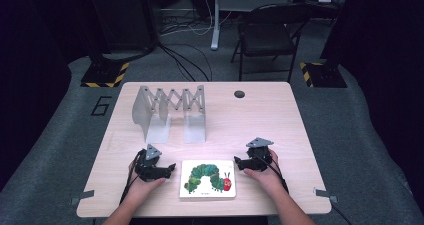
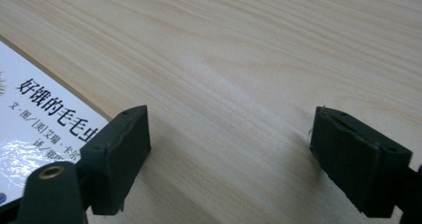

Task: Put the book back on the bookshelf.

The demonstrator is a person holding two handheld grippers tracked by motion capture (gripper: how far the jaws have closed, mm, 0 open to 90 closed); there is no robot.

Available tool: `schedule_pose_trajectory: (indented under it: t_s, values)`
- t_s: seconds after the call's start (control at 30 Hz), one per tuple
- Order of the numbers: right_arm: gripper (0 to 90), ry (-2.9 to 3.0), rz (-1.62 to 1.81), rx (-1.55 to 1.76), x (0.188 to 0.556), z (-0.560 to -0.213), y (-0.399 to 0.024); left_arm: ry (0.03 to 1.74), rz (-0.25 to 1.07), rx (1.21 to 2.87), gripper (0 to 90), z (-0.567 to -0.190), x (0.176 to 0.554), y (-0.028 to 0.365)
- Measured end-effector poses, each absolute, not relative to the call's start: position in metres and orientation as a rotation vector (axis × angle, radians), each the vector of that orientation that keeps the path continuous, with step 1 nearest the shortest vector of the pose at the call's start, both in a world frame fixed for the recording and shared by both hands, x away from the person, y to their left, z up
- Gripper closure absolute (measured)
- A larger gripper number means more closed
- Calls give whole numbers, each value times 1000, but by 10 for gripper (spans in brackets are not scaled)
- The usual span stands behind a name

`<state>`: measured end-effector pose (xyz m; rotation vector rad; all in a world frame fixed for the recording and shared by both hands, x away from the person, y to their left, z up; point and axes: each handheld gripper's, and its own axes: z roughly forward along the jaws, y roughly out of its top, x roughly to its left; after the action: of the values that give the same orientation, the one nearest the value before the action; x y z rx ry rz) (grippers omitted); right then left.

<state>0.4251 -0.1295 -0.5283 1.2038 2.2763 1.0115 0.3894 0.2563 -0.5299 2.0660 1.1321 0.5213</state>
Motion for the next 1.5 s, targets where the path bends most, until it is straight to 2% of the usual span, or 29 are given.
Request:
schedule_pose_trajectory:
  t_s: [0.03, 0.1, 0.5, 0.93, 1.5]
  values:
    - [214, 2272, 1018, 1210, 424, -527, -129, 1134, 521, 2063, 157, -530, 389, 256]
    - [240, 2281, 1012, 1192, 424, -527, -130, 1143, 525, 2050, 159, -530, 389, 255]
    - [343, 2310, 1001, 1234, 425, -521, -132, 1179, 511, 2042, 255, -527, 389, 259]
    - [355, 2320, 996, 1236, 423, -511, -131, 1200, 462, 2074, 264, -518, 385, 264]
    - [370, 2370, 1014, 1198, 414, -496, -126, 1124, 295, 2100, 309, -495, 370, 245]
